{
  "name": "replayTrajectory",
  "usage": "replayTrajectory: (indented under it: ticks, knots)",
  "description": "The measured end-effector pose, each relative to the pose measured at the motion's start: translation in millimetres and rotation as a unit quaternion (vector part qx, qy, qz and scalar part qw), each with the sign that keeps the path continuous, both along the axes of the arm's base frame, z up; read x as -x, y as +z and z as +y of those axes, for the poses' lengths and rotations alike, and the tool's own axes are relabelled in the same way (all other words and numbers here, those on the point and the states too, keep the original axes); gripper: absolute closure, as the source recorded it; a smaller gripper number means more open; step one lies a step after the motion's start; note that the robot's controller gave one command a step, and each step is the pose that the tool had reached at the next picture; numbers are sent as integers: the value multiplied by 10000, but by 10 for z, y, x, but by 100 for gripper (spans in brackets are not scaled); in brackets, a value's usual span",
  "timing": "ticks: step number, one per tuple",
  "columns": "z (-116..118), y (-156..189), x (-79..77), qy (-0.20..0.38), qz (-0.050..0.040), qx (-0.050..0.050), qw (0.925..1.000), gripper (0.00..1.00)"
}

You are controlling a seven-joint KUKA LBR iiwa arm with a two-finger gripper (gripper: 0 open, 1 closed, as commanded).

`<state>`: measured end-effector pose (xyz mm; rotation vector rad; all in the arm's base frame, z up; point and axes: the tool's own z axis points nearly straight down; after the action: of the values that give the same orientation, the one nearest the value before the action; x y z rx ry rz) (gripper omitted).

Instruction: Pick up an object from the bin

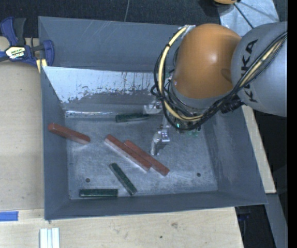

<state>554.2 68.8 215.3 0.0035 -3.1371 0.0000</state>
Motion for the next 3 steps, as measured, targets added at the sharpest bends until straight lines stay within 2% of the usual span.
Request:
replayTrajectory:
  ticks: [1,2,3]
  knots:
    - [-3,38,-17,-10,-38,-4,10000,0]
    - [7,-396,23,56,-76,-6,10000,0]
    - [144,-1053,-60,-63,-53,-6,10000,0]
